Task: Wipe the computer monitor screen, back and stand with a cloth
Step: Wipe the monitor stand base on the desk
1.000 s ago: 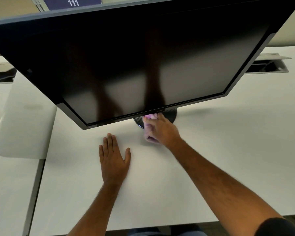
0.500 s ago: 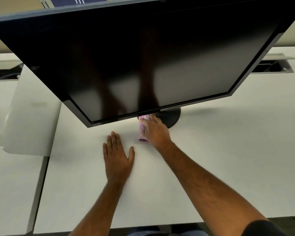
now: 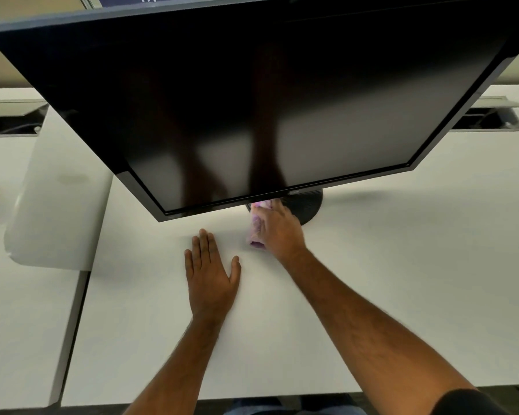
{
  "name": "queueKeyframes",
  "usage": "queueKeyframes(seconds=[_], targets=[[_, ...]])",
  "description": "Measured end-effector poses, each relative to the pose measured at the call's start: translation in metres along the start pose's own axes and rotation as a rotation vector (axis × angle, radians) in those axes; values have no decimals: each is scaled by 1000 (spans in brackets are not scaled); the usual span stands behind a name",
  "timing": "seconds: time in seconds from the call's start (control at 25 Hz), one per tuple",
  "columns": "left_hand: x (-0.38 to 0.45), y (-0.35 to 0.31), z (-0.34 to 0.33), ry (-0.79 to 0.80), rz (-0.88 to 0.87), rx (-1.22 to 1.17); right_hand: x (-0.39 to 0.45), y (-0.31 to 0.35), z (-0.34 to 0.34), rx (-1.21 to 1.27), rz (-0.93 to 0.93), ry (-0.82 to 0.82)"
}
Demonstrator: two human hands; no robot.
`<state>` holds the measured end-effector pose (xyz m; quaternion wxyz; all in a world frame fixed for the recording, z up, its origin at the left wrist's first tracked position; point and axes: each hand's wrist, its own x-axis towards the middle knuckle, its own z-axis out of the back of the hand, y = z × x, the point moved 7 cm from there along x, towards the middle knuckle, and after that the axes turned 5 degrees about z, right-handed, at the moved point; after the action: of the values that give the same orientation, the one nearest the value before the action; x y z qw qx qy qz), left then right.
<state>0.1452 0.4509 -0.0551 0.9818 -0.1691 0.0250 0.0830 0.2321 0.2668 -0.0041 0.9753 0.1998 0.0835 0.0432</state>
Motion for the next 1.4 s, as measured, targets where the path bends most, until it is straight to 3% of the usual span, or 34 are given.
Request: queueKeyframes(seconds=[0.16, 0.32, 0.56, 0.76, 0.92, 1.24, 1.4], targets=[[0, 0, 1, -5, -5, -5, 2, -9, 6, -34, 63, 36], [0, 0, 2, -10, -6, 2, -6, -57, 22, 23, -98, -36], [0, 1, 2, -11, -4, 11, 7, 13, -4, -53, 39, 44], [0, 0, 3, -18, -3, 7, -2, -30, 10, -14, -27, 48], [0, 0, 1, -10, -3, 21, 3, -2, -2, 29, -37, 52], [1, 1, 0, -11, -7, 10, -14, 7, -10, -292, 168, 182], [0, 2, 2, -20, -9, -2, -48, -34, -2, -327, 148, 179]])
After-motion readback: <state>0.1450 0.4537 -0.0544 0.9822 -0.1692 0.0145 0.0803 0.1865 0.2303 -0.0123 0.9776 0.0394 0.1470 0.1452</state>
